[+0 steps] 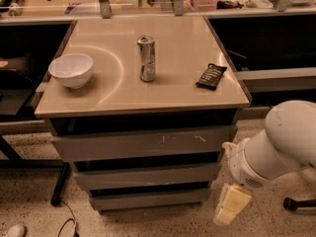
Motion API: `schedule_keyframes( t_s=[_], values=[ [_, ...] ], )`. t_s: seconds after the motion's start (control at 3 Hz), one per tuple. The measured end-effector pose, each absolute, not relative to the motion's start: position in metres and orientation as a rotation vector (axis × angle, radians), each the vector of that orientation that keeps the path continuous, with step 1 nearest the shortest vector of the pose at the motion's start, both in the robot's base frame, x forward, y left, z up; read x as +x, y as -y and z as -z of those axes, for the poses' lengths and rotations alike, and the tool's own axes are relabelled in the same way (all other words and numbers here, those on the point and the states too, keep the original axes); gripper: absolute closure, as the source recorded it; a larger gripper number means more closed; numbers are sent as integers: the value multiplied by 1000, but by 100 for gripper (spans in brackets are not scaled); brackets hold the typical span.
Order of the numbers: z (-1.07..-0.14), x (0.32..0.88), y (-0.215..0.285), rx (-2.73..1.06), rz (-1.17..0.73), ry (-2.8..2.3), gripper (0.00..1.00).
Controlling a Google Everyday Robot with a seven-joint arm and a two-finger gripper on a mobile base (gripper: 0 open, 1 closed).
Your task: Open bottom drawer
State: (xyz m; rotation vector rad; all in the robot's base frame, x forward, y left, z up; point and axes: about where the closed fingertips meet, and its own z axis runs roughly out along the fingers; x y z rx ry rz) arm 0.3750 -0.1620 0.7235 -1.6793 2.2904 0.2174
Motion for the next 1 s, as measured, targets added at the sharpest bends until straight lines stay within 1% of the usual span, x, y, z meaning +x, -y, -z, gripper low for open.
schedule_keyframes(
  t_s=[0.33,0.67,1.0],
  values=[
    [-715,371,157,-1675,-267,-2287,0],
    [-657,356,136,-1636,-424,-2322,0],
    [-584,343,116,-1602,-521,-2372,0]
  ],
)
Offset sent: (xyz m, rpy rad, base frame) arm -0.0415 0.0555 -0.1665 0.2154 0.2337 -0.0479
